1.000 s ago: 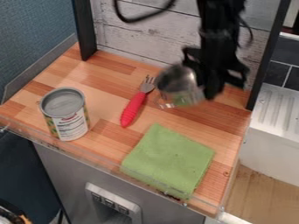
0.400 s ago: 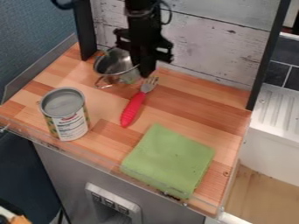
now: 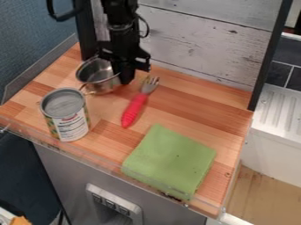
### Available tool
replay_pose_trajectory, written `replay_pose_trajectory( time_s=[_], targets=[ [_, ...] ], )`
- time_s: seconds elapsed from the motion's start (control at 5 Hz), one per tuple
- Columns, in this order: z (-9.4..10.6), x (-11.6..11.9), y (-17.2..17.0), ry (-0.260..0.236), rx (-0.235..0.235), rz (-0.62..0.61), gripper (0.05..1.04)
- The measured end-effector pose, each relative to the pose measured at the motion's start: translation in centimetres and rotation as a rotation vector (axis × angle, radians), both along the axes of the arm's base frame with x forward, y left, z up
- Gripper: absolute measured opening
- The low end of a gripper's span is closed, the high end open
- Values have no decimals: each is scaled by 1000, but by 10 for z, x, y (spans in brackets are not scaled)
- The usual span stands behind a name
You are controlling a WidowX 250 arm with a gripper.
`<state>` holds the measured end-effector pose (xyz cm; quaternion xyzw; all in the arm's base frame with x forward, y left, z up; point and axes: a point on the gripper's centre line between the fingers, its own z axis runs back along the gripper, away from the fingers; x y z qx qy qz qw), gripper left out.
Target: Move the silver pot to the upper left side of the table
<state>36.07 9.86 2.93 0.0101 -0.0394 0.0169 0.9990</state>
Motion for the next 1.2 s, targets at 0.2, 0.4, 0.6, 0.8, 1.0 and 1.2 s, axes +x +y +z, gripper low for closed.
replay_pose_trajectory(
  time_s=[0.2,0.4,0.6,0.8,1.0,1.2],
  targets=[
    [-5,2,19,10,13,29,79],
    [-8,1,25,21,11,40,99],
    [-8,-1,21,34,-5,8,291],
    [-9,-3,14,41,-16,-32,577],
    [18,-7,13,3,1,-28,863],
    [38,-10,12,-16,11,-37,1012]
  ],
)
